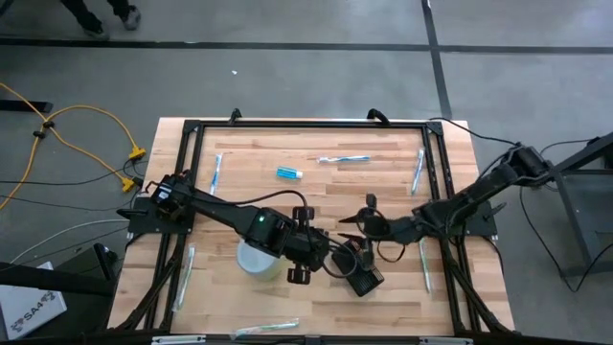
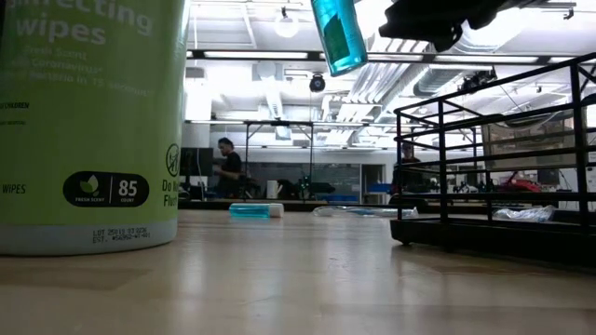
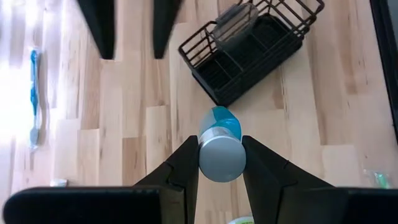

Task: Pick & Place toothbrushing station
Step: Put the bottom blue mouthwash into the black mesh organizer

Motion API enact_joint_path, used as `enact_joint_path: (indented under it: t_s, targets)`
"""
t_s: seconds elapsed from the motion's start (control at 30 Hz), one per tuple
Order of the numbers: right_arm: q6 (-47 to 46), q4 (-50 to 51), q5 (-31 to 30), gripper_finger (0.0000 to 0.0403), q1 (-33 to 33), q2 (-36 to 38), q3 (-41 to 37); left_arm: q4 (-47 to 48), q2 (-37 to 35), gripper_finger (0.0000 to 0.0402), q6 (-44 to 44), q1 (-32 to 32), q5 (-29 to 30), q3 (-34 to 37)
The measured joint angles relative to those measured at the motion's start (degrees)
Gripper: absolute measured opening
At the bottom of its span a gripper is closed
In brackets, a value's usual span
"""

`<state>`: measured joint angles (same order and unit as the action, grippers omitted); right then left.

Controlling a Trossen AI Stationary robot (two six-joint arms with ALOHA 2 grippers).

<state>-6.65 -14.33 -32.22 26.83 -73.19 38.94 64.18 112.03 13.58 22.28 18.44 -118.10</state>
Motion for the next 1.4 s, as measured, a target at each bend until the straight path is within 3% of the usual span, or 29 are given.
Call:
enact_joint_path:
  t_s: [0.23, 0.4, 0.73, 0.93, 1.4]
  targets:
    - [-0.6, -4.0, -5.6, 0.0148, 2.9, -5.4, 0.2, -0.1, 0.0, 0.0089, 1.4, 0.0, 2.9, 0.0]
    - [3.9, -8.0, -6.7, 0.0148, 4.1, -8.2, 0.2, -0.3, 0.0, 0.0089, 2.0, -0.4, 3.4, 0.0]
    - [6.3, -11.2, -6.9, 0.0182, 4.8, -8.4, 0.2, -1.1, 0.0, 0.0089, 3.0, -0.7, 3.5, 0.0]
    - [6.9, -12.6, -6.9, 0.0206, 4.8, -8.4, 0.2, -2.8, 0.0, 0.0092, 2.8, -1.3, 6.9, 0.0]
    - [8.4, -12.5, -12.7, 0.0207, 4.8, -8.4, 0.2, -6.7, 0.0, 0.0095, 2.6, -2.1, 7.4, 0.0]
